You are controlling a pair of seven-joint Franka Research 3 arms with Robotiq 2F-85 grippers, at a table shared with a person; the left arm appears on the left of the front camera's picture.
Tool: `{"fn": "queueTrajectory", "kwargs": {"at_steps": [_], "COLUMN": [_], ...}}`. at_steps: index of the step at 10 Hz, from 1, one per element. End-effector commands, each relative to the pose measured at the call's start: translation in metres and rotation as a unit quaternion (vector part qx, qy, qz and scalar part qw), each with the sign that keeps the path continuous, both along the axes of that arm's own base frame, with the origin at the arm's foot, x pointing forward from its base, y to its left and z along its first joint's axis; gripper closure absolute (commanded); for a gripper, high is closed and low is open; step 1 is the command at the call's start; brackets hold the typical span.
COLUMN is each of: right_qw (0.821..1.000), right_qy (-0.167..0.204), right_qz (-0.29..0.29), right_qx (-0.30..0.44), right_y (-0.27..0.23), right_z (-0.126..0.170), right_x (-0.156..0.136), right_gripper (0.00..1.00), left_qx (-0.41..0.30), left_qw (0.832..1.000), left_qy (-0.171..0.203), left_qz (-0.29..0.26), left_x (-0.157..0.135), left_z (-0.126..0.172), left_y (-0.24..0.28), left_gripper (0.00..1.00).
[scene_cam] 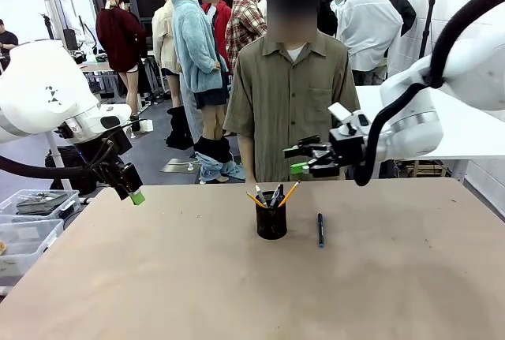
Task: Place the pens into the pen holder.
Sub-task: Pick up a writing instrument from the table and place it into the Pen holder.
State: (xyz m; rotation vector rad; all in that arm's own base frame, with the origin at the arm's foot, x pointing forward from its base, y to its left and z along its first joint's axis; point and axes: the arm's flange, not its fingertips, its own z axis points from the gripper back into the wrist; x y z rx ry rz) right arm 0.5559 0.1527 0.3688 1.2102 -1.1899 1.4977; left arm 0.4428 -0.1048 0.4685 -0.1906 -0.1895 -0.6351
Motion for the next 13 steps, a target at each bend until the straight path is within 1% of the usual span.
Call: {"fn": "queueTrajectory", "kwargs": {"at_steps": [1, 3, 4, 5, 6, 7, 8, 9, 10, 11, 12, 13], "right_qw": [0.996, 0.990, 0.985, 0.976, 0.964, 0.947, 0.929, 0.893, 0.859, 0.812, 0.783, 0.760], "right_qy": [-0.025, -0.001, 0.022, 0.053, 0.110, 0.157, 0.176, 0.231, 0.269, 0.309, 0.370, 0.398], "right_qz": [-0.078, -0.136, -0.168, -0.203, -0.229, -0.262, -0.298, -0.347, -0.383, -0.429, -0.407, -0.404], "right_qx": [-0.016, -0.028, -0.035, -0.050, -0.074, -0.100, -0.130, -0.171, -0.207, -0.246, -0.290, -0.318], "right_y": [-0.027, -0.051, -0.062, -0.066, -0.068, -0.069, -0.071, -0.070, -0.066, -0.060, -0.050, -0.043], "right_z": [0.023, 0.047, 0.057, 0.066, 0.075, 0.086, 0.099, 0.114, 0.123, 0.129, 0.129, 0.130], "right_x": [-0.040, -0.049, -0.053, -0.054, -0.054, -0.054, -0.053, -0.049, -0.048, -0.044, -0.042, -0.037], "right_gripper": [0.33, 0.33, 0.33, 0.33, 0.33, 0.33, 0.33, 0.33, 0.33, 0.33, 0.33, 0.33], "left_qx": [0.005, 0.005, 0.005, 0.005, 0.005, 0.005, 0.005, 0.005, 0.005, 0.005, 0.005, 0.005], "left_qw": [1.000, 1.000, 1.000, 1.000, 1.000, 1.000, 1.000, 1.000, 1.000, 1.000, 1.000, 1.000], "left_qy": [-0.001, -0.001, -0.001, -0.001, -0.001, -0.001, -0.001, -0.001, -0.001, -0.001, -0.001, -0.001], "left_qz": [0.001, 0.001, 0.001, 0.001, 0.001, 0.001, 0.001, 0.001, 0.001, 0.001, 0.001, 0.001], "left_x": [0.000, 0.000, 0.000, 0.000, 0.000, 0.000, 0.000, 0.000, 0.000, 0.000, 0.000, 0.000], "left_z": [0.001, 0.001, 0.001, 0.001, 0.001, 0.001, 0.001, 0.001, 0.001, 0.001, 0.001, 0.001], "left_y": [0.001, 0.001, 0.001, 0.001, 0.001, 0.001, 0.001, 0.001, 0.001, 0.001, 0.001, 0.001], "left_gripper": [0.36, 0.36, 0.36, 0.36, 0.36, 0.36, 0.36, 0.36, 0.36, 0.36, 0.36, 0.36]}}
